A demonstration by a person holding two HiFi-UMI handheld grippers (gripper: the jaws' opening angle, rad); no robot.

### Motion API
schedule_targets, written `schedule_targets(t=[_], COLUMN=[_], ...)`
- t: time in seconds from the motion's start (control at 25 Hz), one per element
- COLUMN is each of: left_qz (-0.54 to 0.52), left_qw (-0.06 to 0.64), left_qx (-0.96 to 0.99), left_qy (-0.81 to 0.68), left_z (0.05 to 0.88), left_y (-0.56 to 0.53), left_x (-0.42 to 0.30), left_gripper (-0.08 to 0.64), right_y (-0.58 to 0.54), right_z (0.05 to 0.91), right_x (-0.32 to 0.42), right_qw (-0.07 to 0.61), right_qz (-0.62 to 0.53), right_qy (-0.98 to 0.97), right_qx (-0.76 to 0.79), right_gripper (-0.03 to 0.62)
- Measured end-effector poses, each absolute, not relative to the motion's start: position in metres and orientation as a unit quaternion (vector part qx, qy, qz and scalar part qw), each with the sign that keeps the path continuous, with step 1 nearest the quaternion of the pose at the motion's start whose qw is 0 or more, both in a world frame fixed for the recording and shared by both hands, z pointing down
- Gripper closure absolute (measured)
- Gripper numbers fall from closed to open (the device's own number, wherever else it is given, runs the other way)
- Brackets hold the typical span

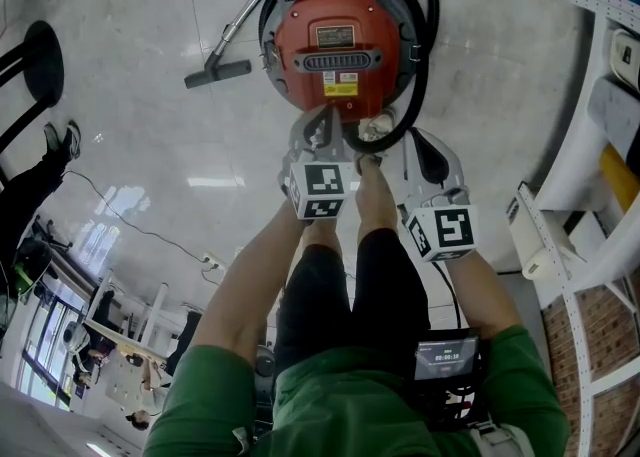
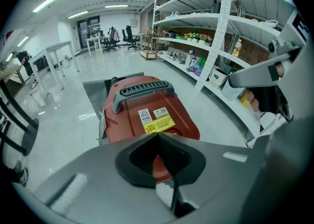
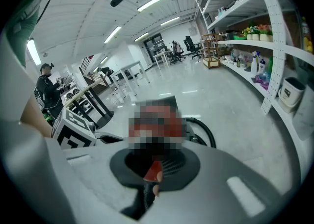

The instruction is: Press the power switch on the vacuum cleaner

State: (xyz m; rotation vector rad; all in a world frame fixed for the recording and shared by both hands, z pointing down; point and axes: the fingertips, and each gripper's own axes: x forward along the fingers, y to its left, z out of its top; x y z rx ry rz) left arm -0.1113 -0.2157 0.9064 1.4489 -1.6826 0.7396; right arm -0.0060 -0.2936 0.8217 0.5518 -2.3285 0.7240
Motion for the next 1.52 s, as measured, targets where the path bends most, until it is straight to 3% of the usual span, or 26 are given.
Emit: schedule_targets(t=[1.52], left_qz=[0.288], left_qw=[0.382], left_qx=[0.571], left_qy=[-0.667], left_z=[0.908], left_y=[-0.212], left_x=[-0.124], left_gripper=[0.551], right_y=[-0.294], right_z=[0.816], right_x=[-0.004], right_qw=[0.32], right_qz=[0.266], right_qy=[-0.885], right_qx=[0.21], right_gripper=[0.592])
